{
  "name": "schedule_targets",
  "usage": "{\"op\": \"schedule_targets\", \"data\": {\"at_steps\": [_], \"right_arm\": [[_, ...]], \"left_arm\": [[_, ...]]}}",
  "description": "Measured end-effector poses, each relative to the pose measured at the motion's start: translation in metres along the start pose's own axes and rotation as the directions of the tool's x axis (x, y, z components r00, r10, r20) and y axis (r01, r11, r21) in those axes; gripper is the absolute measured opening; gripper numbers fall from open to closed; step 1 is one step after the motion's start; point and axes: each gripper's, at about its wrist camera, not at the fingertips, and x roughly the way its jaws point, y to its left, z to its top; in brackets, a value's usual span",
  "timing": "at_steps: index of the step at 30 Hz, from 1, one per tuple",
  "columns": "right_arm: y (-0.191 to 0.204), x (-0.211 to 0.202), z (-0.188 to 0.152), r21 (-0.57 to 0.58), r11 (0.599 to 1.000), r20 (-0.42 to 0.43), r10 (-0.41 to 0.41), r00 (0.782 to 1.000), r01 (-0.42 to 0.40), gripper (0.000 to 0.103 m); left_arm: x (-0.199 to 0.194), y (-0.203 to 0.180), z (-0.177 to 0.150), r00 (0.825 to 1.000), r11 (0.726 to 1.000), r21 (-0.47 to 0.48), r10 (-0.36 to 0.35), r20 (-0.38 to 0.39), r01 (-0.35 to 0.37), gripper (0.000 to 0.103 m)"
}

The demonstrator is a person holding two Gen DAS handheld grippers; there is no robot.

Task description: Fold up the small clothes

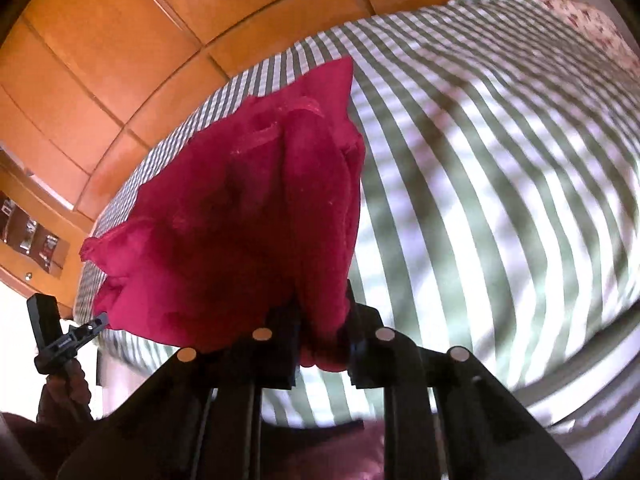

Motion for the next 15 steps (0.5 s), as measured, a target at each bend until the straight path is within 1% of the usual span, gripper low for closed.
{"op": "schedule_targets", "data": {"at_steps": [1,2,3,4,5,7,9,10,11,13,15], "right_arm": [[-0.001,-0.001,-0.003,0.005,1.0,-0.004,-0.008,1.0,0.009,0.025],[-0.003,-0.003,-0.003,0.01,1.0,-0.003,-0.011,1.0,0.011,0.029],[-0.005,-0.007,-0.003,0.015,1.0,0.014,-0.021,1.0,0.02,0.033],[-0.006,-0.01,-0.002,0.016,0.999,0.029,-0.037,0.999,0.036,0.042],[-0.006,-0.013,0.001,0.018,0.998,0.047,-0.053,0.997,0.053,0.049],[-0.003,-0.016,0.005,0.006,0.998,0.071,-0.056,0.996,0.056,0.05],[0.004,-0.016,0.01,-0.028,0.996,0.091,-0.078,0.993,0.081,0.05],[0.006,-0.015,0.015,-0.037,0.996,0.102,-0.08,0.992,0.084,0.052],[0.008,-0.014,0.02,-0.038,0.996,0.108,-0.079,0.991,0.083,0.052],[0.013,-0.011,0.033,-0.053,0.995,0.131,-0.081,0.988,0.089,0.052],[0.018,-0.007,0.047,-0.072,0.994,0.15,-0.075,0.986,0.086,0.052]], "left_arm": [[-0.002,-0.002,-0.004,1.0,1.0,0.008,0.018,-0.011,-0.018,0.023],[-0.005,-0.003,-0.004,1.0,1.0,0.008,0.021,-0.012,-0.021,0.03],[-0.008,-0.003,-0.004,1.0,1.0,0.003,0.02,-0.001,-0.02,0.044],[-0.012,-0.002,-0.002,0.999,1.0,-0.005,0.027,0.017,-0.027,0.057],[-0.018,0.0,-0.001,0.998,0.999,-0.017,0.045,0.051,-0.044,0.06],[-0.025,0.002,0.004,0.995,0.998,-0.022,0.064,0.078,-0.062,0.062],[-0.03,0.004,0.013,0.991,0.996,-0.017,0.088,0.103,-0.087,0.062],[-0.032,0.004,0.018,0.988,0.995,-0.007,0.102,0.119,-0.102,0.062],[-0.032,0.003,0.024,0.986,0.994,0.005,0.105,0.127,-0.106,0.064],[-0.033,0.0,0.035,0.985,0.994,0.031,0.1,0.14,-0.106,0.076],[-0.026,-0.006,0.049,0.984,0.99,0.085,0.096,0.148,-0.11,0.079]]}}
